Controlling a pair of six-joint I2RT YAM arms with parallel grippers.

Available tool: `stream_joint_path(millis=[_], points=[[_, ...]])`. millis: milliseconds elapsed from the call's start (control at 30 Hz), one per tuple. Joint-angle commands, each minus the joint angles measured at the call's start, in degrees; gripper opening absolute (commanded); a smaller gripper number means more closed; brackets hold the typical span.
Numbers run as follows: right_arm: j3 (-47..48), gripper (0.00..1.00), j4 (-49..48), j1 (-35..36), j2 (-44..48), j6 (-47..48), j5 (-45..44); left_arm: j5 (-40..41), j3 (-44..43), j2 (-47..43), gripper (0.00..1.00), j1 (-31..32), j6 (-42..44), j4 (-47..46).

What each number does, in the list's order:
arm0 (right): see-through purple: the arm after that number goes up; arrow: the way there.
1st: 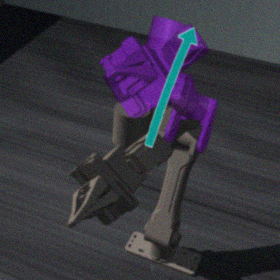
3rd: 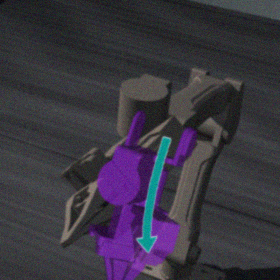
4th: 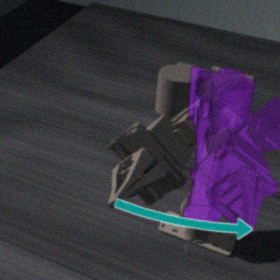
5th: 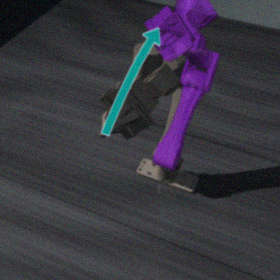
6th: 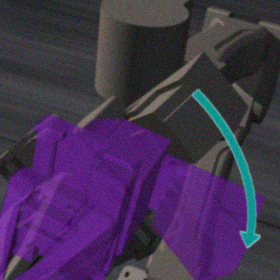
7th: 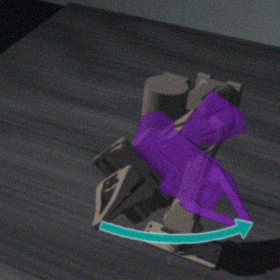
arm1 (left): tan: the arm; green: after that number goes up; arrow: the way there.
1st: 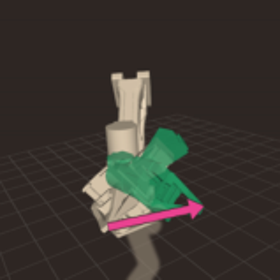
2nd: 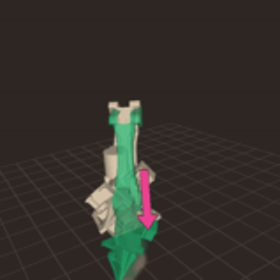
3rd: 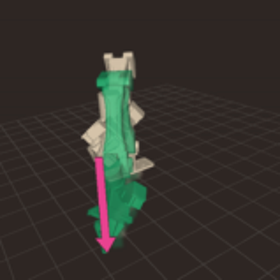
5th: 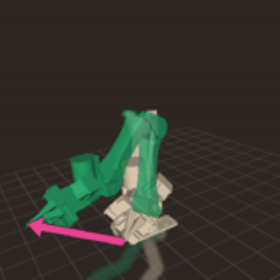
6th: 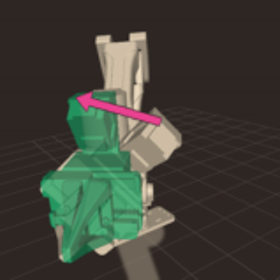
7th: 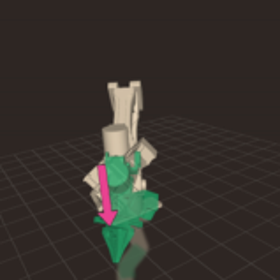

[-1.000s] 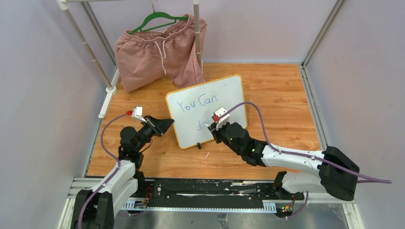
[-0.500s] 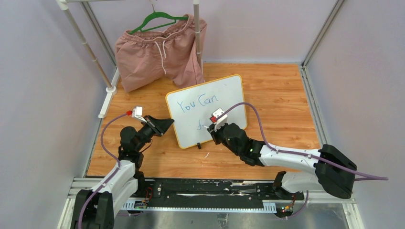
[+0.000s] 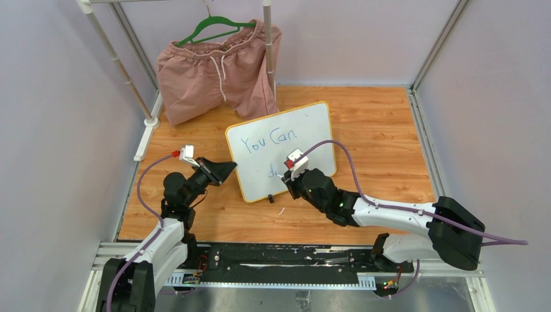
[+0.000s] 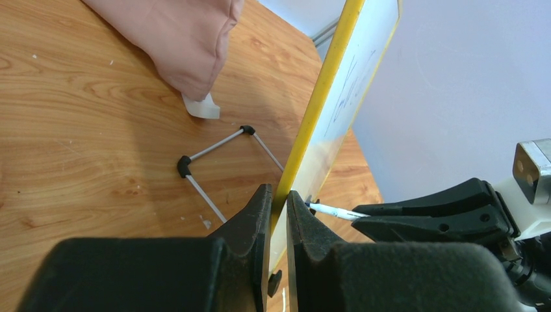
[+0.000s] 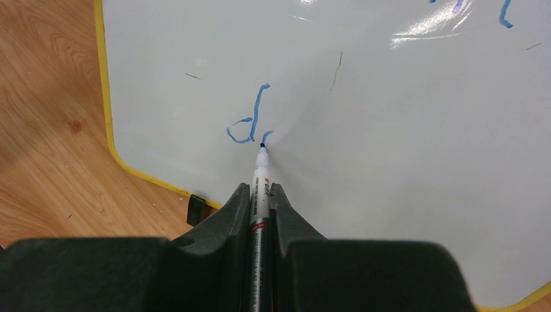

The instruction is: Write a sentence on the whiteboard

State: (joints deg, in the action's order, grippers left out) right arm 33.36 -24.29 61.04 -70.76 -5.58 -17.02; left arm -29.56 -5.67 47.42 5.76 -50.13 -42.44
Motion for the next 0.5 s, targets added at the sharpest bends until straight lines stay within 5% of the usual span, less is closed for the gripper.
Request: stream_joint_path(millis=[0,467], points=[[0.7,0.00,2.9,0.8,0.5,-1.2,-2.4,-0.7,0.1,-0.2,0.00,0.1,-0.6,-2.8],[2.2,0.00,5.0,0.3,0.9,-1.0,-7.4,-0.8,0.2,-0.5,0.00,0.1,-0.7,-2.8]])
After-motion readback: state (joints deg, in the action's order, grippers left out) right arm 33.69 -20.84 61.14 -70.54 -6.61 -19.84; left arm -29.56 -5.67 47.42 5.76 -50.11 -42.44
